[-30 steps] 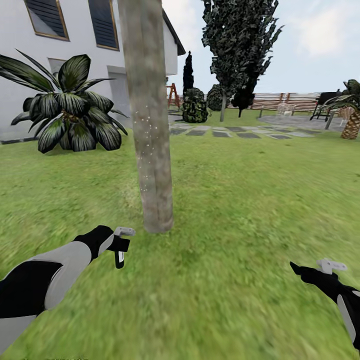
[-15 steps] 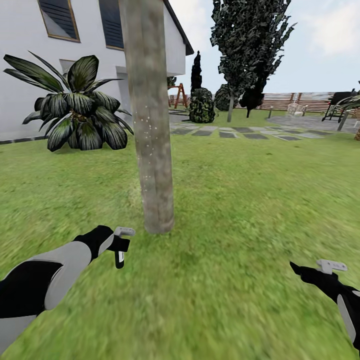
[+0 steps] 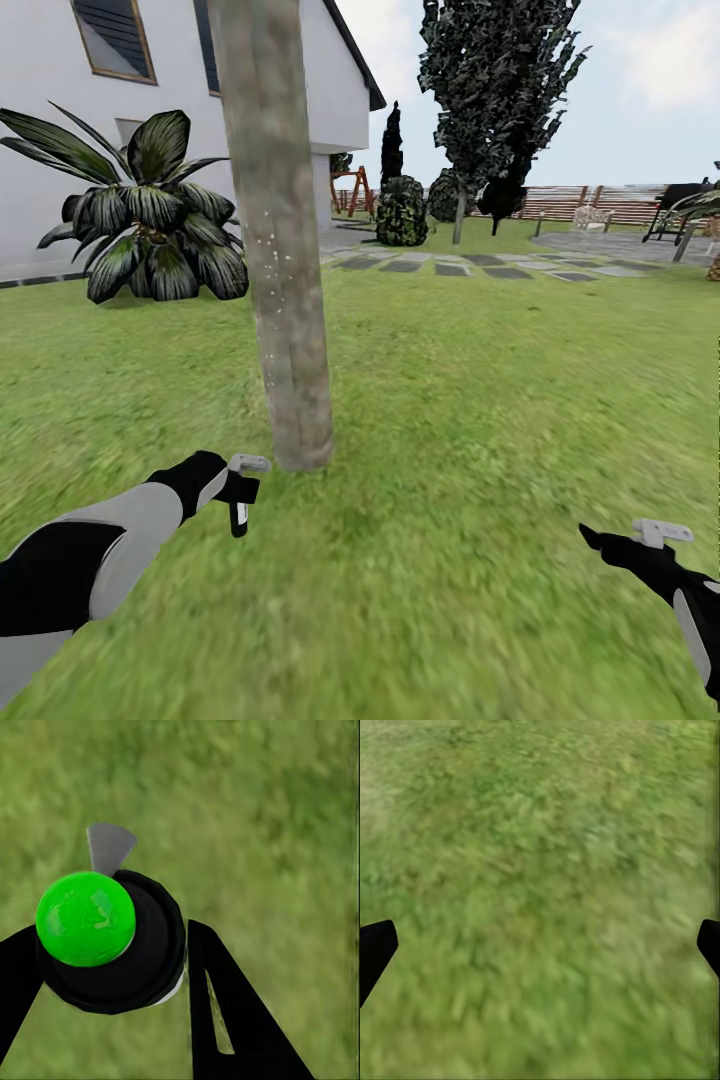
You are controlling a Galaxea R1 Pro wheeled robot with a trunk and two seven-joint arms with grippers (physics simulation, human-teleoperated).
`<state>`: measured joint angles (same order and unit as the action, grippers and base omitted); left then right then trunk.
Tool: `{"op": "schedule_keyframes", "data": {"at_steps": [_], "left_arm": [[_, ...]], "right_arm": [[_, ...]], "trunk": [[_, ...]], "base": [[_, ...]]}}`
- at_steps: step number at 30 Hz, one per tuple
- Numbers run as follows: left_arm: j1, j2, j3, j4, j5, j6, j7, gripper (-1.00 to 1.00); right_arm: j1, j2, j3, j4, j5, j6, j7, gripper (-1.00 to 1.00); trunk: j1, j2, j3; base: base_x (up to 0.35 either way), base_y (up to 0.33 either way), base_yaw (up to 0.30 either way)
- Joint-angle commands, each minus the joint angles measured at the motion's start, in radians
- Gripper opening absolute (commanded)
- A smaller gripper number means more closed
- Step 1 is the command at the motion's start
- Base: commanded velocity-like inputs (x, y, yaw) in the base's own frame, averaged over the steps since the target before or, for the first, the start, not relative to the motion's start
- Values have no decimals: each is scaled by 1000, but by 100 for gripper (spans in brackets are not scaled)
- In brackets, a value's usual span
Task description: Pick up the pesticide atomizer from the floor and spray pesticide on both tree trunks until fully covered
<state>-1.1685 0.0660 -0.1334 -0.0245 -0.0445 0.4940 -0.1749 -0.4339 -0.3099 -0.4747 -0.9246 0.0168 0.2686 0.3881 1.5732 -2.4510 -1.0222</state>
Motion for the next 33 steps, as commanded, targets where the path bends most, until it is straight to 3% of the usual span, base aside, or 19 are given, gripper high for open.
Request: {"op": "schedule_keyframes", "data": {"at_steps": [1,11,26,33], "left_arm": [[0,0,0,0,0,0,0,-100],[0,0,0,0,0,0,0,-100],[0,0,0,0,0,0,0,-100],[3,-15,0,1,1,1,0,-100]], "right_arm": [[0,0,0,0,0,0,0,100],[0,-1,-5,-1,-1,1,1,100],[0,0,-4,0,-1,1,1,100],[0,-1,-5,0,-1,1,0,100]], "trunk": [[0,0,0],[0,0,0],[0,0,0],[0,0,0]], "base": [[110,-310,0],[110,-310,44],[108,-310,272],[68,-312,278]]}}
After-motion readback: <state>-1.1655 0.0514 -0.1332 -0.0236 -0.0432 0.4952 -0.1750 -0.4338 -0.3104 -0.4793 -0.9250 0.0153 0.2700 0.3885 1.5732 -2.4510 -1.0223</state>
